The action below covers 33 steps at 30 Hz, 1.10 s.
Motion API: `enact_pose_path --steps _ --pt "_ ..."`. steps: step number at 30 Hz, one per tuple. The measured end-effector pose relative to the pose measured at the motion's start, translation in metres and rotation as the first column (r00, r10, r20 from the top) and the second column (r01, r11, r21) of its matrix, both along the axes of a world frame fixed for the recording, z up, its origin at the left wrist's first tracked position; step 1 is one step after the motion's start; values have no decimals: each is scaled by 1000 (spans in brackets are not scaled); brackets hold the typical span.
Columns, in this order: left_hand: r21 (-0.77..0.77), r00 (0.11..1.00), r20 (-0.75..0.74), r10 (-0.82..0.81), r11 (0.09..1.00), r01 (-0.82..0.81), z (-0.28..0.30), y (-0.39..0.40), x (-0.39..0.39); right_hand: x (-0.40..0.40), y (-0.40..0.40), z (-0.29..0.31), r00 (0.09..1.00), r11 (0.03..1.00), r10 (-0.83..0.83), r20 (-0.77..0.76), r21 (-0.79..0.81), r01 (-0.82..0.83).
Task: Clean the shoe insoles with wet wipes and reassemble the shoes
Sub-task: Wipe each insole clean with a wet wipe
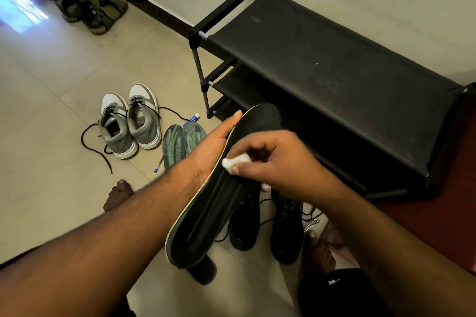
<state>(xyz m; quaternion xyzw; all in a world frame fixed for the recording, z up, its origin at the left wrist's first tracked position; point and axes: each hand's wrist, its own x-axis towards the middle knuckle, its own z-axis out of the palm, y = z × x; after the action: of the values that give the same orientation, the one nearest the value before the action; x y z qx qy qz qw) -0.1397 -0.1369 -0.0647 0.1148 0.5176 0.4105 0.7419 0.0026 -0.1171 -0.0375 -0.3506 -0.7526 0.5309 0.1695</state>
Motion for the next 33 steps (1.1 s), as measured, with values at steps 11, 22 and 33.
enact_pose_path --steps 11,22,33 --pt "-31 995 84 -63 997 65 1 -1 9 14 21 -18 923 860 -361 134 430 274" --pt "-41 983 154 -100 993 108 -7 -5 12 8 14 -20 896 861 -432 99 341 377" --pt "-76 989 128 -72 994 82 -9 0 5 -2 3 -22 989 908 -149 -19 394 145"
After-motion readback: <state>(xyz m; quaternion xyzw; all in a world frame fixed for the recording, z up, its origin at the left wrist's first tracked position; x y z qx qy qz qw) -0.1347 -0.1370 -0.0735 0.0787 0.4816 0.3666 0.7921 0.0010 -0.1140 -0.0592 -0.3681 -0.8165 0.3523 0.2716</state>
